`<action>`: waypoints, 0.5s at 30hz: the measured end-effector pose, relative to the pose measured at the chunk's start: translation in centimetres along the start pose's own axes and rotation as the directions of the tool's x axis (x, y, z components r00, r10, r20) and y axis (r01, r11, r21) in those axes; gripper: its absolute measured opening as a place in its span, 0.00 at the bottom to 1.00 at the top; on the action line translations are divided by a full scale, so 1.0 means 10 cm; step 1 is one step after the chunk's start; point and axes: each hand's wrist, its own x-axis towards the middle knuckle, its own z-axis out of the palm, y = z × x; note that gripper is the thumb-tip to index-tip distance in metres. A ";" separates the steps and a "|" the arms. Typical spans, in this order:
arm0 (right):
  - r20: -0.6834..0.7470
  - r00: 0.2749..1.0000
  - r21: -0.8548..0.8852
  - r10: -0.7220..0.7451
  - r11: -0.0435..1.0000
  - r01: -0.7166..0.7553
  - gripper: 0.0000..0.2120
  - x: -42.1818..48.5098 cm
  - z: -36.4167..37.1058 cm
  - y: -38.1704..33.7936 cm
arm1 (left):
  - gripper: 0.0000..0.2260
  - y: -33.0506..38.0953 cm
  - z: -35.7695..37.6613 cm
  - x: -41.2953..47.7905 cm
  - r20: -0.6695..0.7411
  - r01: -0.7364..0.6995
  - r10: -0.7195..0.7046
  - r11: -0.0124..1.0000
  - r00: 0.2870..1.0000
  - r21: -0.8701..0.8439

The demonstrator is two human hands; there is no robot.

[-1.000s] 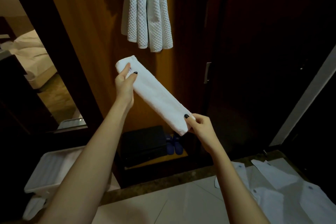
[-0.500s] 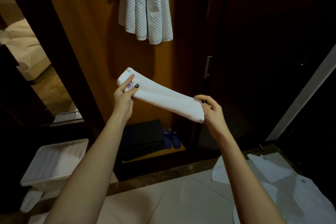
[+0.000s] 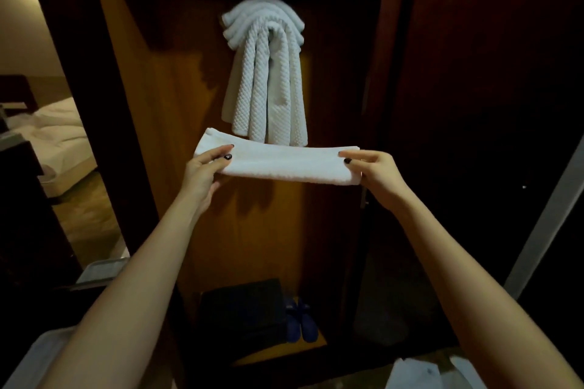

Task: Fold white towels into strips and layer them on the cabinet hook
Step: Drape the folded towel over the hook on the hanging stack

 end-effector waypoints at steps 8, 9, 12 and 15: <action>0.087 0.995 0.057 -0.058 0.997 0.054 0.11 1.24 -0.05 -0.76 | 0.20 0.94 0.30 0.84 0.050 -0.212 0.210 0.975 0.976 0.058; 0.087 0.992 0.050 -0.087 0.995 0.083 0.09 1.38 -0.04 -0.84 | 0.20 1.02 0.33 0.96 0.059 -0.232 0.227 0.969 0.972 0.084; 0.097 0.982 0.018 -0.165 0.986 0.164 0.08 1.81 0.01 -1.06 | 0.22 1.22 0.42 1.31 0.050 -0.305 0.301 0.947 0.952 0.099; 0.099 0.968 0.008 -0.229 0.973 0.230 0.12 2.32 0.05 -1.20 | 0.21 1.36 0.53 1.72 0.023 -0.381 0.381 0.917 0.924 0.119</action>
